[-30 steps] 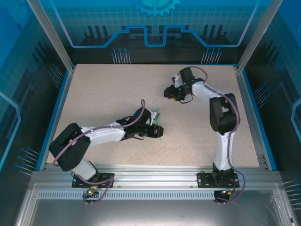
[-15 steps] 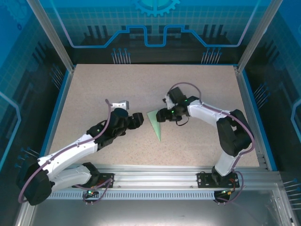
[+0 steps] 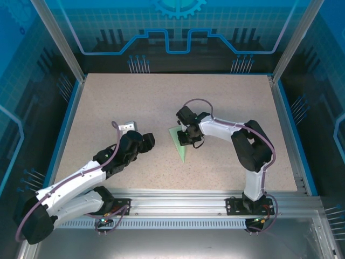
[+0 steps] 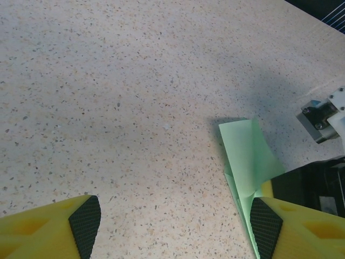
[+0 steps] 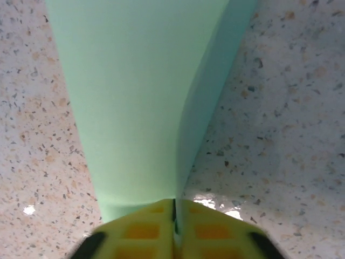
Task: Fold a paper plane with a square sheet of paper (fold left side to right side)
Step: Pick up the paper plane at the center of the table, then place the paper plane at the center of the table, then pick up the paper plane at the center of the table.
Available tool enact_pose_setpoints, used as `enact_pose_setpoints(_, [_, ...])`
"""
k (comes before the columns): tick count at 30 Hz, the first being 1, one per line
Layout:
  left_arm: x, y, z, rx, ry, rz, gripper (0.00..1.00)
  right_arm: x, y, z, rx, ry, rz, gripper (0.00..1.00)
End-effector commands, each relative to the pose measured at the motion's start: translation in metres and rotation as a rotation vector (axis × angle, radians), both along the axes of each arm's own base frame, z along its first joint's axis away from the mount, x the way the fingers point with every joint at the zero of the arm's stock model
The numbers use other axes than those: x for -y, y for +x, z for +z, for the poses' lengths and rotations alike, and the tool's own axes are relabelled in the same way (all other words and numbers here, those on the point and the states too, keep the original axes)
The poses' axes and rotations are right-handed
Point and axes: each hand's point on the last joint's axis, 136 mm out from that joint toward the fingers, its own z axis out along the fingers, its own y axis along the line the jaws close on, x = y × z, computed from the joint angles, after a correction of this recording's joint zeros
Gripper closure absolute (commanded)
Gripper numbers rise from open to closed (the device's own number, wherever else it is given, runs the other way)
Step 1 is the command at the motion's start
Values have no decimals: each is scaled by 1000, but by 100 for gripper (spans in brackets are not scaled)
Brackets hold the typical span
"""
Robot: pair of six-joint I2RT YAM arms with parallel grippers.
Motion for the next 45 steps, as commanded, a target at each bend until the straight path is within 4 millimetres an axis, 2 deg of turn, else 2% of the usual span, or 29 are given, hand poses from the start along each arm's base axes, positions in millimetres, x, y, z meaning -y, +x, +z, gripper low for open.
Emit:
enact_pose_setpoints(1, [-9,0,2,4,12,36,22,-10,-3,34,41,52,37,100])
enact_pose_setpoints(4, [-10,0,5,8,19,38,22,-17,-10,62,38,195,40,100])
enact_pose_setpoints(6, [-10,0,6,10,25,39,22,-15,-12,72,17,316,15,100])
enact_pose_setpoints(8, [-11,1,7,13,25,38,22,-9,-12,73,-9,411,-21,100])
enact_pose_setpoints(11, [-11,1,7,14,32,39,22,7,-5,56,-60,501,-80,100])
enact_pose_setpoints(17, [-12,1,9,15,42,35,21,38,9,-3,-180,560,-192,95])
enact_pose_setpoints(19, [-11,1,10,16,42,33,22,51,12,-12,-189,539,-226,90])
enact_pose_setpoints(21, [-12,1,12,17,49,31,21,64,12,-9,-158,474,-238,79])
enact_pose_setpoints(25, [-12,2,16,24,64,23,19,85,11,18,-68,331,-213,60])
enact_pose_setpoints(28, [-10,3,17,27,62,15,13,96,4,36,-31,256,-214,50])
enact_pose_setpoints(30, [-9,3,17,28,58,9,8,97,-4,44,-17,211,-200,49])
enact_pose_setpoints(32, [-6,3,17,34,49,-6,3,87,-14,50,-9,188,-164,48])
enact_pose_setpoints(34, [-2,4,17,41,41,-20,1,76,-24,50,-14,163,-142,48])
enact_pose_setpoints(39, [2,3,17,42,30,-44,1,60,-35,31,-22,56,-127,48])
enact_pose_setpoints(45, [6,2,13,35,30,-71,1,48,-33,13,-52,1,-107,53])
